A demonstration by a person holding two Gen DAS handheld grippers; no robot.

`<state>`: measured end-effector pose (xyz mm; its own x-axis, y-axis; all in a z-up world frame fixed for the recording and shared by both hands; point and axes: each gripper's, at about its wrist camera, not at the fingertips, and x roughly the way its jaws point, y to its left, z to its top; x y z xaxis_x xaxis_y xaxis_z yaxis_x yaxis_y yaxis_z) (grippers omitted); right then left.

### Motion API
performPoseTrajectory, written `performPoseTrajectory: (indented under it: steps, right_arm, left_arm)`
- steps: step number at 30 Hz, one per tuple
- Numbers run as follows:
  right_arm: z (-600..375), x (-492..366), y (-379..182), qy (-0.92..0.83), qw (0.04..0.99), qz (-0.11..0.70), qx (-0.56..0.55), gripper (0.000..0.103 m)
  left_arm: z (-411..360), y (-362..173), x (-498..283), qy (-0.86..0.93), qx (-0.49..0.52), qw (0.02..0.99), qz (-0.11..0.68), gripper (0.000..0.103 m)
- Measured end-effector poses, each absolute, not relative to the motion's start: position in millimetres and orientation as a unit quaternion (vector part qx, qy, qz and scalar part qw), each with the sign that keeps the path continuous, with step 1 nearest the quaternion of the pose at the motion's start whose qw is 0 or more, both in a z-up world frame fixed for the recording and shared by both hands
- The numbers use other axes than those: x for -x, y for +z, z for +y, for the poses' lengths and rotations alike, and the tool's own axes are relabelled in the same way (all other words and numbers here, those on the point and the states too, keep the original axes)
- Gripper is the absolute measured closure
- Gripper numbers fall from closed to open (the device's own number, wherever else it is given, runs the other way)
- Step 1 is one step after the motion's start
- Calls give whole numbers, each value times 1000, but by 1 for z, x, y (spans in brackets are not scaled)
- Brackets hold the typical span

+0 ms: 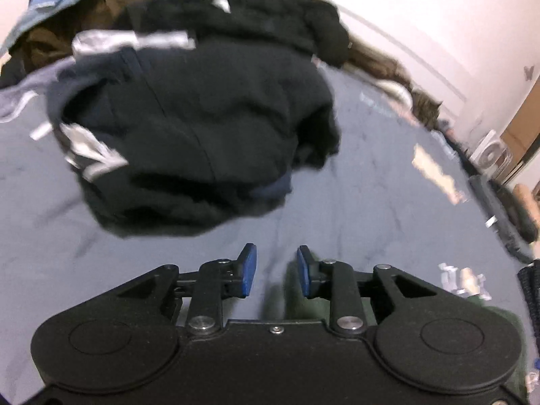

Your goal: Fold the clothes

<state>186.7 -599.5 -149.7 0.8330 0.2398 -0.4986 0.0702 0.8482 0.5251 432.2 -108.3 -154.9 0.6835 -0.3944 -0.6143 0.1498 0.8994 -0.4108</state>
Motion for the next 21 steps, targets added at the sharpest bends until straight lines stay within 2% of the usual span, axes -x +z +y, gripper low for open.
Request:
performPoseTrajectory:
  steps: [2,4,5,13,17,19,21]
  right_arm:
    - [-599,-187,-150,42,918,286,-271,48]
    - [-598,-187,-149,41,918,286,-273,48]
    - [-597,-187,-148,41,917,285,-275,48]
    - [-570,-180,-140,62,917,294,-261,48]
    - [-553,-172,-138,63,916,304,-253,48]
    - [-544,-164,-135,68,916,308,-248,48]
    - [-537,-153,-130,71,917,309,-241,48]
  left_arm:
    - [-103,-141,-405,-150,183,905,354,74]
    - [-101,-131,-376,-153,201,904,344,61]
    - [-102,-129,-358,-161,213,901,343,59]
    - [-122,-157,-243,-150,290,872,364,59]
    - [-115,-180,-217,-114,329,853,389,58]
    - [-110,-180,-208,-94,334,856,384,53]
    - [-105,-176,-197,-69,328,868,367,52]
